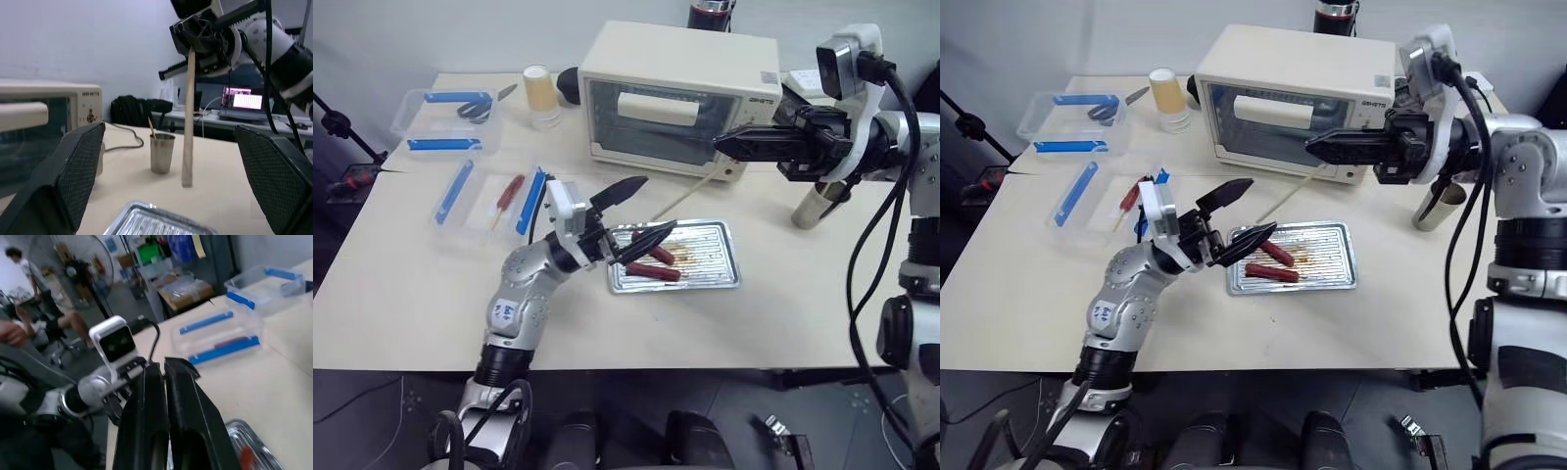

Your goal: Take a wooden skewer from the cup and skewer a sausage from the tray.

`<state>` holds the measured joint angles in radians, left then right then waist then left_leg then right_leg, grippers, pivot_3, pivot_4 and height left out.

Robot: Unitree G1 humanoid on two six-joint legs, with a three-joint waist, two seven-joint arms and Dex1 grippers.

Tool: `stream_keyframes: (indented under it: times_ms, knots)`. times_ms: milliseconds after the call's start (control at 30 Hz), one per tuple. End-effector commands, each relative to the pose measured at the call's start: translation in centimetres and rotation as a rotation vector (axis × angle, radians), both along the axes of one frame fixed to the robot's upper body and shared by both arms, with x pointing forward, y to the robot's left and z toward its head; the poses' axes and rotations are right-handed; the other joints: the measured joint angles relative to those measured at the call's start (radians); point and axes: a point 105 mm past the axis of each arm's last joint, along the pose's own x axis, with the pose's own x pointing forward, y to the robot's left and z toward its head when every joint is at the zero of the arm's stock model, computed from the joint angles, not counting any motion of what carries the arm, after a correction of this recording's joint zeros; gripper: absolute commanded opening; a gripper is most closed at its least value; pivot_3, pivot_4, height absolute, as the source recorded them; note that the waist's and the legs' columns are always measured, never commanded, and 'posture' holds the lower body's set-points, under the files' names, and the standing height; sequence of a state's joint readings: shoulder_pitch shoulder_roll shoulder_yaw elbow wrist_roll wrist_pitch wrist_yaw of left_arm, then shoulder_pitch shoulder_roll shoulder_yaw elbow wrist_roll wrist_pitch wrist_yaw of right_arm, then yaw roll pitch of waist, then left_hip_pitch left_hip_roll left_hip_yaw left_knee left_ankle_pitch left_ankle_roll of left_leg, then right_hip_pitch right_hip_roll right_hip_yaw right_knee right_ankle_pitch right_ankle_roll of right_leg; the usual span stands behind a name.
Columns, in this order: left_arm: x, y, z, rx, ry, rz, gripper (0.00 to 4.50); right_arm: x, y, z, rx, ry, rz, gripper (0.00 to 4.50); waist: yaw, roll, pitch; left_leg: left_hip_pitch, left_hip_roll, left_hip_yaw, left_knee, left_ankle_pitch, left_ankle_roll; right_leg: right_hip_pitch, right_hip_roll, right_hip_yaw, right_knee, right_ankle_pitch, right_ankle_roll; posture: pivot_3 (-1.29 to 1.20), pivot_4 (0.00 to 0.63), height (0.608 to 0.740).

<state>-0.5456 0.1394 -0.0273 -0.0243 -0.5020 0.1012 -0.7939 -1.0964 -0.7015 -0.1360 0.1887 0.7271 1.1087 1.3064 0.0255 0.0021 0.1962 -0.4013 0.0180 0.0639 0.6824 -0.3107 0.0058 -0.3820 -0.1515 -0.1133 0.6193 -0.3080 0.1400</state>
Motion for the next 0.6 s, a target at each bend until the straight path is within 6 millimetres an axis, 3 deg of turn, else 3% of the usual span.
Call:
stream_keyframes:
  times_ms: [33,133,233,600]
  knots:
    - [-0.5,-1.1,1.2,-0.029,-0.047,-0.029,4.5,-0.9,0.0,0.8,0.042,-0.034,-0.008,0.02,0.001,0.0,0.0,0.0,0.0,0.0,0.0,0.0,0.001,0.0,0.0,0.0,0.0,0.0,0.0,0.0,0.15,0.74]
    - [-0.6,-1.4,1.8,-0.058,-0.052,-0.04,4.5,-0.9,0.2,0.2,0.039,-0.024,-0.018,0.02,0.0,0.0,0.0,-0.002,-0.001,0.0,0.001,-0.001,0.001,-0.001,0.0,0.0,0.0,0.0,0.0,0.0,0.15,0.74]
    - [-0.8,-1.4,2.0,-0.071,-0.054,-0.048,3.89,-0.8,0.3,-0.3,0.029,-0.018,-0.029,0.0,-0.002,0.0,0.0,-0.002,0.0,0.0,0.0,-0.001,0.001,-0.002,0.0,0.0,0.0,0.0,0.0,0.0,0.15,0.74]
    - [-1.1,-1.7,1.5,-0.064,-0.037,-0.057,0.46,-0.8,0.5,-0.2,0.067,-0.004,-0.033,0.0,0.0,0.0,0.0,-0.002,0.0,0.001,0.0,0.0,0.001,-0.003,0.0,0.0,0.001,0.0,0.0,0.0,0.15,0.74]
